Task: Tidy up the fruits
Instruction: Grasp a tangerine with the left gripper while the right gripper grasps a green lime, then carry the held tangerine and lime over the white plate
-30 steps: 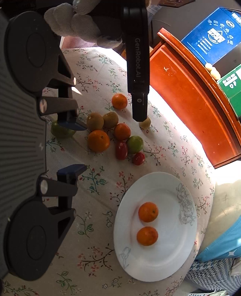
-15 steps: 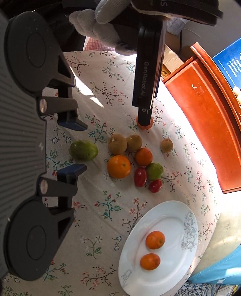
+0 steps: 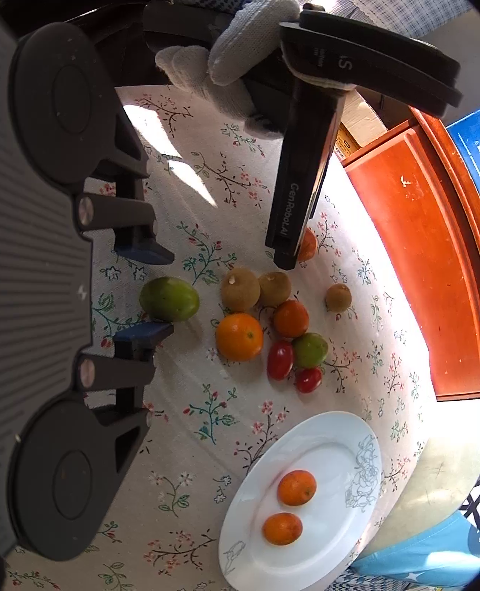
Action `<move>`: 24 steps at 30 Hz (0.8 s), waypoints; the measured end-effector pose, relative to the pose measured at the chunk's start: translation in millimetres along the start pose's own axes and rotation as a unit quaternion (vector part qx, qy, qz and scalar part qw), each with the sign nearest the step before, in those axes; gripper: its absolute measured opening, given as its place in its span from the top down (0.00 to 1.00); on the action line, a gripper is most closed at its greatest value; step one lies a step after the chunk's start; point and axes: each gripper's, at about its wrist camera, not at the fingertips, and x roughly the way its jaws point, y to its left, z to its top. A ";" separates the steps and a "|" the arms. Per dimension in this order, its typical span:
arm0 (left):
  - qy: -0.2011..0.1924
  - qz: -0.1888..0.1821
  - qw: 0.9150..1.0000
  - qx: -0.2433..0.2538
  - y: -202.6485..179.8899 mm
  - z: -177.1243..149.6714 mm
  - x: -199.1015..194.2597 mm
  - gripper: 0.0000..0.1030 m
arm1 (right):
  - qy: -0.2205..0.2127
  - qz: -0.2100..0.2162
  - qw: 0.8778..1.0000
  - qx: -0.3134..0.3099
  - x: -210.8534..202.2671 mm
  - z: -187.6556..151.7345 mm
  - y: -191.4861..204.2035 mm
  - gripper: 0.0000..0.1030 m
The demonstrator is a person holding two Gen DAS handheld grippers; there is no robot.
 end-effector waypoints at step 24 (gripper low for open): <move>-0.034 -0.022 0.999 -0.023 1.1 6.5 -14.6 0.73 | -0.019 -0.007 1.000 0.007 -6.6 5.3 -5.9 0.75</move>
